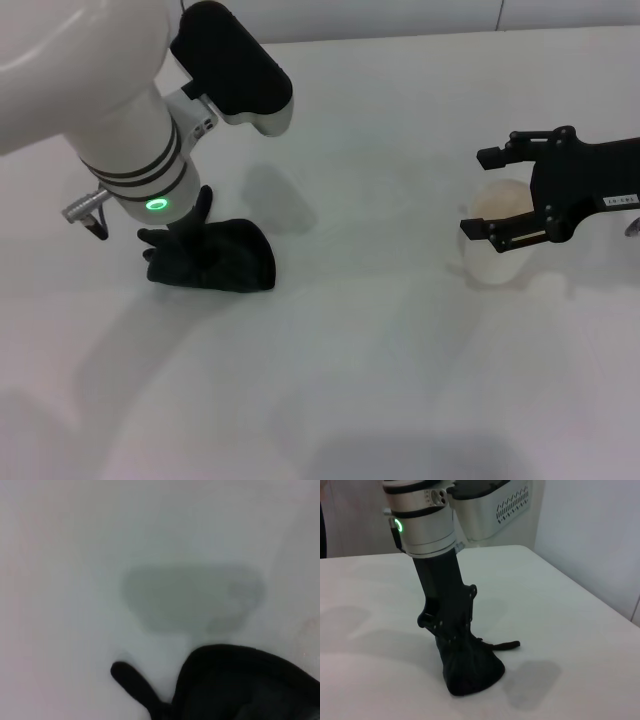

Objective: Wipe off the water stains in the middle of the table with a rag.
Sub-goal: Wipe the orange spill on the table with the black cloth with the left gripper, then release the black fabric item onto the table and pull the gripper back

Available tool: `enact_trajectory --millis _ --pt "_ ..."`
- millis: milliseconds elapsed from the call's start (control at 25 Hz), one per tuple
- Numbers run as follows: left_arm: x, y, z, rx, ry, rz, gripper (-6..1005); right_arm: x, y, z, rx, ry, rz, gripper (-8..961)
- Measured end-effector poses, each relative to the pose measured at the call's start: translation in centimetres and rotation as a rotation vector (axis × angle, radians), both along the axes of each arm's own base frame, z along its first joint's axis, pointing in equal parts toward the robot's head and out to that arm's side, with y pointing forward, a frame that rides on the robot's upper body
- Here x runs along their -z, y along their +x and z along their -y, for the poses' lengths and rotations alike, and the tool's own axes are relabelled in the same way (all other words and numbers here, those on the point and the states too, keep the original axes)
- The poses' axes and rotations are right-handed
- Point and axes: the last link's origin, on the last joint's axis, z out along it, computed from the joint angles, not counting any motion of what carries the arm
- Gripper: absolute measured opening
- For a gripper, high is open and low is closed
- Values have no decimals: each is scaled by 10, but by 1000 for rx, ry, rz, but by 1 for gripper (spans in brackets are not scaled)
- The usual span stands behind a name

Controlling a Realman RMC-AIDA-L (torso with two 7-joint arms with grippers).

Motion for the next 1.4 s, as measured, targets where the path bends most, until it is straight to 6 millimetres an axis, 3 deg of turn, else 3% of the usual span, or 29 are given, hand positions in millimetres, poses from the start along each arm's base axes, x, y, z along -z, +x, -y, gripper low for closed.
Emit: enact_trajectory --millis 280,640,880,1160,1400 --pt "2 2 1 24 1 -4 188 0 1 1 2 1 0 869" --pt "6 3 3 42 -14 -21 570 0 1 1 4 1 -2 869" --pt "2 19 7 95 -2 41 841 -1 2 1 5 3 -1 869" --pt "-11 34 12 80 24 219 884 -1 2 1 16 0 -4 869" --pt "-42 36 16 45 96 449 881 -2 2 1 24 -1 -7 869"
